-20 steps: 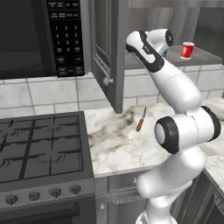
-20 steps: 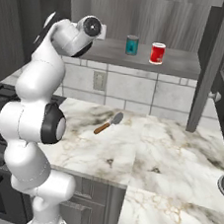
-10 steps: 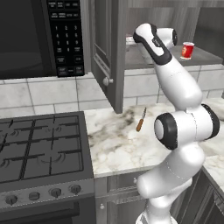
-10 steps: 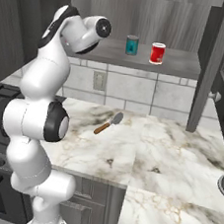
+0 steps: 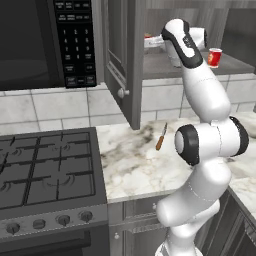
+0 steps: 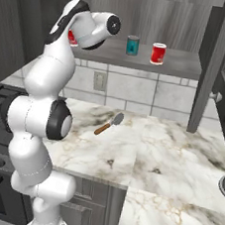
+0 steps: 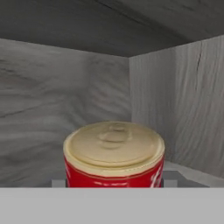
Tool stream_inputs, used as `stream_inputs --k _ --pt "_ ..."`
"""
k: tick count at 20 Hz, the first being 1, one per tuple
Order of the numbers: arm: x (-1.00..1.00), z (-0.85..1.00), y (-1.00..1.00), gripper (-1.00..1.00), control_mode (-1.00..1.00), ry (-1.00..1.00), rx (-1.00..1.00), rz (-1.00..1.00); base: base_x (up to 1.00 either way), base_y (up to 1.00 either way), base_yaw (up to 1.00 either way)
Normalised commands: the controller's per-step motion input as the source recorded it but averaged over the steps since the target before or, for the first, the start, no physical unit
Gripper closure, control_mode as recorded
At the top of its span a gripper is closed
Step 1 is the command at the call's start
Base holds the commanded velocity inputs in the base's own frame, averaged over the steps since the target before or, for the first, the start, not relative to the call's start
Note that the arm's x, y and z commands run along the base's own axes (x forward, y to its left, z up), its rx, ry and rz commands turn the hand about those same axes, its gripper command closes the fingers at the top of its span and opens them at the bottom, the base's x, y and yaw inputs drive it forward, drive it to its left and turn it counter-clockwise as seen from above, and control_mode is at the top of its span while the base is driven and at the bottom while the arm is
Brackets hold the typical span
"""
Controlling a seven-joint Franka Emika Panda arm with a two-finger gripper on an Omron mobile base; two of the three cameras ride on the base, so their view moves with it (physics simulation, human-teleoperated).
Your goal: Stack two cans on top of the other two cans in the cabinet.
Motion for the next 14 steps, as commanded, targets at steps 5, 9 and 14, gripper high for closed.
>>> stream_inputs --k 5,9,14 --pt "0.00 0.11 0.00 1.00 -1.00 0.00 0.00 0.07 0.00 0.00 0.00" --pt "0.00 0.04 0.09 1.00 -1.00 0.00 0.00 0.06 0.00 0.00 0.00" --pt "0.00 0.04 0.12 1.00 -1.00 0.00 0.00 0.07 0.00 0.00 0.00"
